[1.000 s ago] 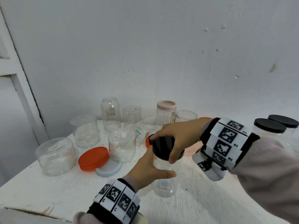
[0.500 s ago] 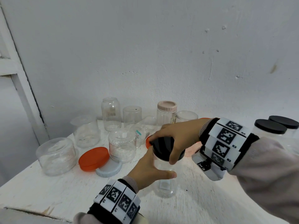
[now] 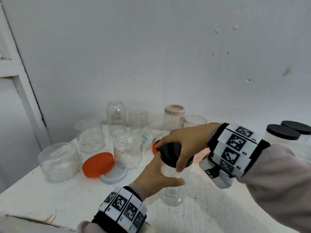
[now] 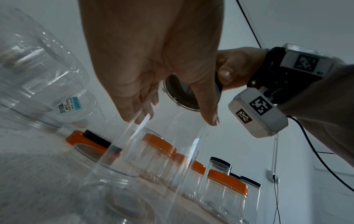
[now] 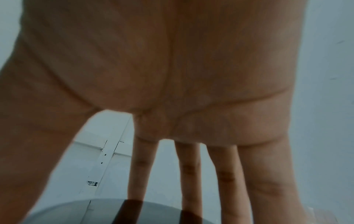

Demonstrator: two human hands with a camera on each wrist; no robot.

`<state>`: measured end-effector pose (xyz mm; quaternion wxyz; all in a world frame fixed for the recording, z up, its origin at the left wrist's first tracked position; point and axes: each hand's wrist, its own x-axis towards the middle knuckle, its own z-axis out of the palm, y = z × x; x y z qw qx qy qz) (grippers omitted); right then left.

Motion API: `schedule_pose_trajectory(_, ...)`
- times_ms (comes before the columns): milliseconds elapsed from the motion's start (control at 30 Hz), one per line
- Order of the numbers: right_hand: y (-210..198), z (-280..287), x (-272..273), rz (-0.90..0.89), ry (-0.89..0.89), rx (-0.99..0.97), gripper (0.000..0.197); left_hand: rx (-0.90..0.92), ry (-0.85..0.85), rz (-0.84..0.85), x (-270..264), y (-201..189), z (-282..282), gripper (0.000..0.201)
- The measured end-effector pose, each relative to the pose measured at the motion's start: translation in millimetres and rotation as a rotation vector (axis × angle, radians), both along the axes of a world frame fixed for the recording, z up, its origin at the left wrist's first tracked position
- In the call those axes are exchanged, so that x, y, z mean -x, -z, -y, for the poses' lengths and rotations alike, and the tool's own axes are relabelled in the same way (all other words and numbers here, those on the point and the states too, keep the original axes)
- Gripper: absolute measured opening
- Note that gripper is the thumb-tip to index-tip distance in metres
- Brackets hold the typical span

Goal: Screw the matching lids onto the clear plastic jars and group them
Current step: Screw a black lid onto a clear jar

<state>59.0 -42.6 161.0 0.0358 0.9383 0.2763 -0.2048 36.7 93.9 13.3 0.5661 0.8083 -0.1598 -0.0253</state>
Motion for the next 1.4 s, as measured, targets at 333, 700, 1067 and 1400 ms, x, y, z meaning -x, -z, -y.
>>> schedule_pose_trajectory(333, 11.2, 0.7, 2.5, 0.156, 0.066, -0.042, 0.082, -0.001, 0.026, 0.007, 1.2, -2.9, -0.1, 0.088)
schedule_pose_trajectory(700, 10.2, 8.4, 1.4, 0.098, -0.026, -0.110, 0.076, -0.008, 0.000, 0.013, 2.5, -1.8, 0.4, 0.086)
schedule_pose_trajectory(1067, 56.0, 17.7, 21.6, 0.302, 0.044, -0.288, 0.066, 0.005, 0.054, 0.029, 5.8, -7.6, -0.4, 0.084)
schedule_pose_trajectory(1400, 62.7, 85.6, 55.1, 0.327, 0.206, -0.634, 0.070, -0.114, 0.300, -0.162, -25.8, -49.1, -10.4, 0.051)
